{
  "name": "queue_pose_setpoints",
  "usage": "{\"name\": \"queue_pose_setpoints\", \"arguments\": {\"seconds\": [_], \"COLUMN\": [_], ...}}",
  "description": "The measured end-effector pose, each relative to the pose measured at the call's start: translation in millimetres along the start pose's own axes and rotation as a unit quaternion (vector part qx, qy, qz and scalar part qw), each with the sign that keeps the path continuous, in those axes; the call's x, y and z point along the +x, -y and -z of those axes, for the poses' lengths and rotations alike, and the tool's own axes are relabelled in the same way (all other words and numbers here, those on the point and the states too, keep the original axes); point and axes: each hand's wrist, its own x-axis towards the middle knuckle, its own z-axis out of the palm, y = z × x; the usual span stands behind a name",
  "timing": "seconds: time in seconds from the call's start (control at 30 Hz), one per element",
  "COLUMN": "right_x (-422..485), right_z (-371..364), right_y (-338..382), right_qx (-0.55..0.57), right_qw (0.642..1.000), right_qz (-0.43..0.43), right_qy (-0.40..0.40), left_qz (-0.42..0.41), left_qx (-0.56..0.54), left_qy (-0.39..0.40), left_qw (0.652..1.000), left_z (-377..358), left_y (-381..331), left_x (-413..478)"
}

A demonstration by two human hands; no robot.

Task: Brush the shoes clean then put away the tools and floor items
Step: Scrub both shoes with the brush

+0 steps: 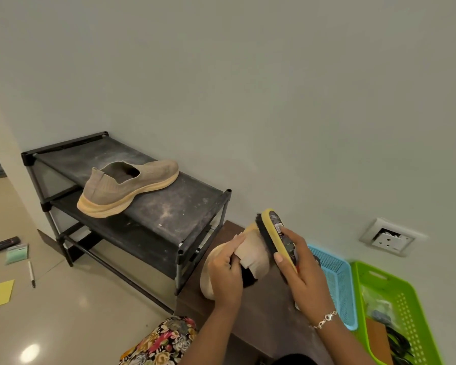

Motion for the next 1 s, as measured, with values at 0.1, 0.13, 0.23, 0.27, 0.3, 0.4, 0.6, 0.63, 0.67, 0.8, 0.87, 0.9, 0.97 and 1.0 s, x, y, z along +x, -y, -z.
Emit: {"name": "queue_pose_setpoints", "arguments": {"seconds": [0.1,0.13,0.23,0.27,0.3,0.4,0.6,0.63,0.67,0.8,0.87,0.9,0.97,1.0], "right_x": [-4,-4,-6,-8,-11,-2,14,0,-12,3,19,21,10,0], "right_z": [3,8,17,17,16,21,28,18,10,25,32,30,14,6], "right_y": [-8,-9,-6,-1,3,6,5,10,15,11,9,13,29,39], "right_qx": [-0.008,-0.008,-0.056,-0.091,-0.135,-0.285,-0.316,-0.301,-0.288,-0.326,-0.359,-0.351,-0.330,-0.317], "right_qw": [1.000,1.000,0.996,0.989,0.977,0.930,0.941,0.942,0.940,0.931,0.923,0.928,0.933,0.933], "right_qz": [0.010,0.006,0.027,0.051,0.090,0.179,0.052,0.101,0.125,0.076,0.000,-0.012,0.011,0.030], "right_qy": [0.014,0.020,0.067,0.108,0.140,0.147,0.109,0.113,0.134,0.144,0.135,0.124,0.141,0.164], "left_qz": [-0.006,-0.002,0.012,0.020,0.035,0.048,0.069,0.095,0.117,0.096,0.087,0.104,0.105,0.107], "left_qx": [0.030,0.031,0.031,0.023,0.000,-0.032,-0.084,-0.103,-0.128,-0.111,-0.078,-0.087,-0.086,-0.085], "left_qy": [0.044,0.056,0.041,0.030,0.024,0.012,-0.011,-0.008,-0.004,-0.001,-0.006,-0.004,-0.004,-0.004], "left_qw": [0.999,0.998,0.999,0.999,0.999,0.998,0.994,0.990,0.985,0.989,0.993,0.991,0.991,0.991], "left_z": [1,1,-2,-4,-5,-8,-16,-17,-17,-17,-21,-21,-23,-21], "left_y": [12,14,2,0,-4,-3,-6,-7,-8,-3,2,2,2,-2], "left_x": [2,2,0,-1,-2,-4,-7,-6,-6,-8,-8,-8,-6,-5]}}
